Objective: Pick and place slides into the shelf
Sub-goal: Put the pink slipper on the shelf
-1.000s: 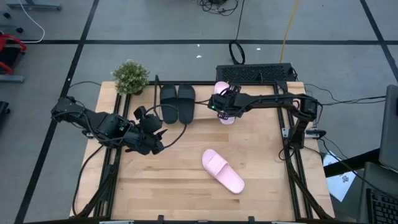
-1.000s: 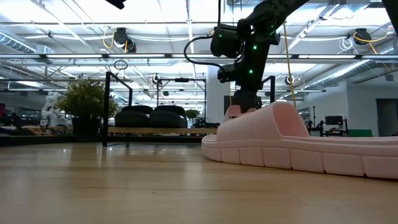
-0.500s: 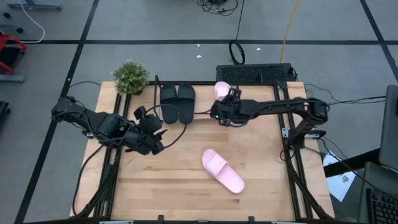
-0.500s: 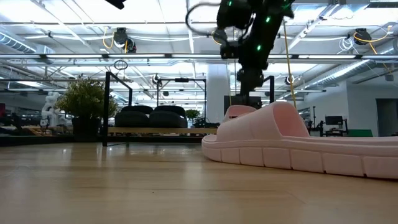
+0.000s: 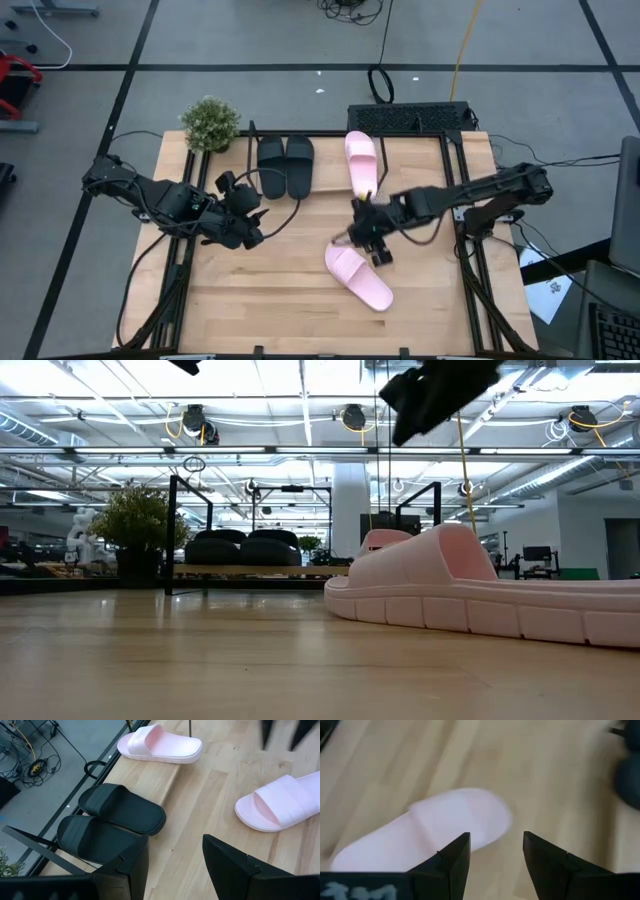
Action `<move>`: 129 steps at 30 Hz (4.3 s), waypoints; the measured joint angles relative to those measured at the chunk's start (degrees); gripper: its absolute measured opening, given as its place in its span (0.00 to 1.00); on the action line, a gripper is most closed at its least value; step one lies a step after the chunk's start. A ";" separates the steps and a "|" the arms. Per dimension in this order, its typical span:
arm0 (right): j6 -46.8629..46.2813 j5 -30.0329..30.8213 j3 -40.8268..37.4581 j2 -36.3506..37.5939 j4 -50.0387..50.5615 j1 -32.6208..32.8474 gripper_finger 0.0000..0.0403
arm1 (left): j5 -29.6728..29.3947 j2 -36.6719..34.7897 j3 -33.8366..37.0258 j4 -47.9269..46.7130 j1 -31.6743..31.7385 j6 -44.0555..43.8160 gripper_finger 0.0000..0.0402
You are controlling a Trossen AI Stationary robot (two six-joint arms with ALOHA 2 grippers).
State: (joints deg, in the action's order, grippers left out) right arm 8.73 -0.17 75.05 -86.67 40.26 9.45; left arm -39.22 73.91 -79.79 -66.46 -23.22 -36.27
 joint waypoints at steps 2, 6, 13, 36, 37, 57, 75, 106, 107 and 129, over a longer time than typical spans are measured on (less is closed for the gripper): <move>2.13 0.03 0.00 -0.53 1.27 2.79 0.42 | 0.00 0.00 0.00 0.00 0.00 -0.08 0.45; 4.13 1.27 -0.02 -2.50 3.25 7.56 0.42 | 0.26 0.00 0.00 -0.01 0.00 -0.30 0.45; 4.11 3.47 -0.02 -7.76 3.23 11.88 0.42 | 0.83 0.00 0.00 0.09 -0.10 -1.63 0.45; 0.39 19.49 -0.31 -16.95 0.20 13.93 0.41 | 1.42 0.00 0.00 0.15 -3.96 -5.03 0.45; -0.62 20.83 -0.74 -17.01 0.16 13.80 0.39 | 1.44 0.00 0.00 0.17 -3.98 -5.03 0.45; -14.48 30.47 1.60 -13.92 6.94 13.23 0.01 | 1.24 0.00 0.02 0.13 -3.93 -5.62 0.45; -53.21 35.15 22.84 -13.49 23.04 -4.52 0.00 | 0.17 0.00 0.02 -9.61 -3.93 -6.54 0.45; -60.50 40.23 22.93 -22.11 13.11 -21.52 0.00 | -0.33 -3.49 0.02 -23.52 0.48 0.04 0.45; -61.17 39.56 22.91 -22.70 13.57 -21.83 0.00 | -0.31 -3.64 0.02 -23.56 0.57 0.07 0.45; -61.98 38.63 22.91 -24.71 9.38 -26.05 0.00 | -1.81 -4.00 0.02 -23.56 0.76 1.68 0.45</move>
State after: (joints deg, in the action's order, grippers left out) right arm -53.25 38.46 97.96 -111.38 49.64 -16.60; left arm -41.04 69.91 -79.77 -90.02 -22.46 -34.59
